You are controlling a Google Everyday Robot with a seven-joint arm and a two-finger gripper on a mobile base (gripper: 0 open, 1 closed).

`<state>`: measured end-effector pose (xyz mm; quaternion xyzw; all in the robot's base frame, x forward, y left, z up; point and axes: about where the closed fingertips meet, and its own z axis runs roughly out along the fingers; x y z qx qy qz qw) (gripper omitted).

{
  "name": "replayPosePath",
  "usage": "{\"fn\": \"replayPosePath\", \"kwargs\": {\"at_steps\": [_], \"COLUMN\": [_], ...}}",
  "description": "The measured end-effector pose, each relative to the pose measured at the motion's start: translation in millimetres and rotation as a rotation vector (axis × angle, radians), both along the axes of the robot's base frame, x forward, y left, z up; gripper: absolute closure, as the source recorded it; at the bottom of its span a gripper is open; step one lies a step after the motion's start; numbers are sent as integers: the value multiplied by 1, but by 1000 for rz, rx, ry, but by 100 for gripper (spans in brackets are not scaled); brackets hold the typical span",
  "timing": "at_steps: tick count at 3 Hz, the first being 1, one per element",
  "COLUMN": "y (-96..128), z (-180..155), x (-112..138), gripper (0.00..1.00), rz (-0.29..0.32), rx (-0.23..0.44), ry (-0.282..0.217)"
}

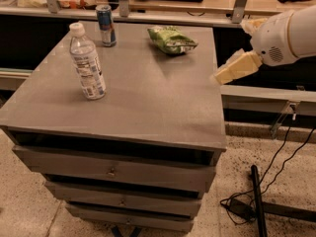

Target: Pick green jalapeno chip bag

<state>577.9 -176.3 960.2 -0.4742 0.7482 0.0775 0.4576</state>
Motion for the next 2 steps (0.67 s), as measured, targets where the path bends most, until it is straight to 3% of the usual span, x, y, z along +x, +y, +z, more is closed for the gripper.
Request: {"fn": "replayPosePath", "kwargs": {"at_steps": [1, 2], "y": [5, 15], "z": [-10, -28], "x": [2, 26], "gripper": [0, 0], "rz": [-40, -97], "rx": [33, 82], "ry": [4, -8]}}
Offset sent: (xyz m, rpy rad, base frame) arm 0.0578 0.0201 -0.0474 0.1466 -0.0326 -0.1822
